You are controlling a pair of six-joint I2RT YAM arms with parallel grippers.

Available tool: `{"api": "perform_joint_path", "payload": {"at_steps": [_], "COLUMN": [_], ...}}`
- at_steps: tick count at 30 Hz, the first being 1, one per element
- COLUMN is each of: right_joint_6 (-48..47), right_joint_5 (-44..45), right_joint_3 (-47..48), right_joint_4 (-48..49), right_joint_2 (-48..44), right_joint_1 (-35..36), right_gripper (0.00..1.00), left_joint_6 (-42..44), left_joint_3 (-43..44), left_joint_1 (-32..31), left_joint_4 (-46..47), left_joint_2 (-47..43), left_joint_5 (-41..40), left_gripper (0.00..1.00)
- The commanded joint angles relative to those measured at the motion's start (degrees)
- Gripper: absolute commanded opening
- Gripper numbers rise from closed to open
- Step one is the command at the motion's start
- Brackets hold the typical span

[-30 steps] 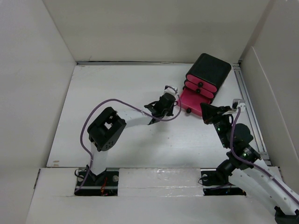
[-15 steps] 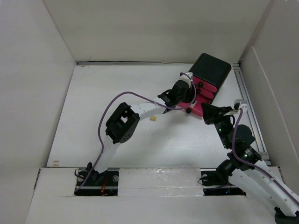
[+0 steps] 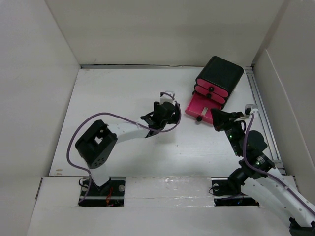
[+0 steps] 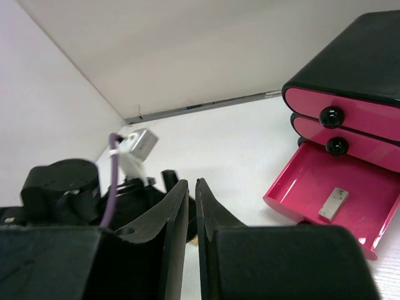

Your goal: Organize the desk

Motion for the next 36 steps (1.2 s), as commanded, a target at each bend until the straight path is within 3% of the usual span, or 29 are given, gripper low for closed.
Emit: {"api": "perform_joint_path", "payload": {"at_steps": [1,6,14,17,24,28,36], "right_joint_6": [0.5,0.6,0.4,0.4,0.6,0.6,0.8], "right_joint_5": [-1.2,-1.7,-1.8,-1.8,-1.4,-1.7,-1.1], "right_joint_3": [0.0,0.2,0.2,0.3,0.2,0.4,0.2], "right_joint_4": [3.1,3.5,3.0,2.9,3.1,3.2,3.7], "right_joint_2": [0.9,2.0,1.0,1.0,1.5,1.7,2.5], "right_joint_1": [0.3,0.3,0.3,0.3,0.3,0.3,0.3], "right_gripper": [0.16,0.16,0.15,0.16,0.16,0.16,0.16], "left_joint_6": [-4.9,-7.9,-5.2,-4.6,-3.5,-2.9,-0.2], "left_joint_3": [-7.4,-11.7,-7.4,-6.5,-5.3,-4.3,6.8], "left_joint_1": [0.3,0.3,0.9,2.4,3.0,2.5,-0.7], "left_joint_4": [-2.8,-3.0,-3.1,-1.6,-1.3,-2.6,-2.5], "left_joint_2": [-4.9,-6.2,1.0,3.3,5.3,4.4,6.2], "left_joint_5": [-7.1,-9.1,-9.4,-6.0,-4.1,-2.3,3.8], "left_gripper": [0.71,0.78,0.73,0.65,0.21,0.06,0.03]}}
